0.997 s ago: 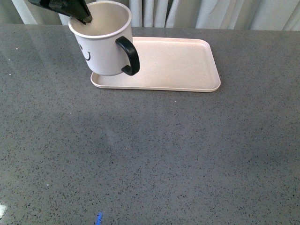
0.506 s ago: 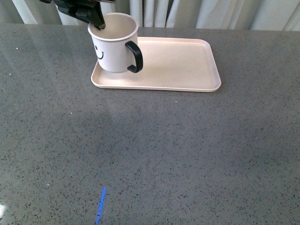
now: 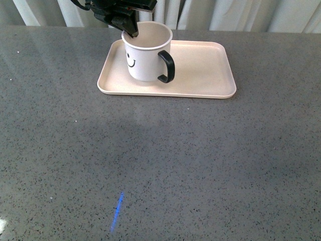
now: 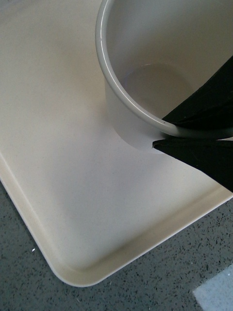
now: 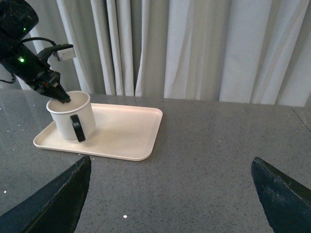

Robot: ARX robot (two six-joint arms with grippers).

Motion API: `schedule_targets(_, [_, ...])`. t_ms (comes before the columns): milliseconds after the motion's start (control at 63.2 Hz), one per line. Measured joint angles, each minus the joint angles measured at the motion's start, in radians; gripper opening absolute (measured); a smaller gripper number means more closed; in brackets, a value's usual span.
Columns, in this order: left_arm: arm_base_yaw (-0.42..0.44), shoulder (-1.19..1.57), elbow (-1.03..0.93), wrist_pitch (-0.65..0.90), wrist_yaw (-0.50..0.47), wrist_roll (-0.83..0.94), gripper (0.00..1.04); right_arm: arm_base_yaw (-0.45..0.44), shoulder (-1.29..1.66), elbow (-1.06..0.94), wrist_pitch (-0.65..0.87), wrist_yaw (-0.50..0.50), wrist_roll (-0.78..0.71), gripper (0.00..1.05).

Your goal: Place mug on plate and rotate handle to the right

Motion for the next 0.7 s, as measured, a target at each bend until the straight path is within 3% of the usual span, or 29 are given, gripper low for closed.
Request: schedule_targets(696, [-0.037, 0.079, 0.107, -0.043, 0.003, 0.0, 0.02, 0.0, 0.0, 0.0, 0.0, 0.0, 0.0, 0.96])
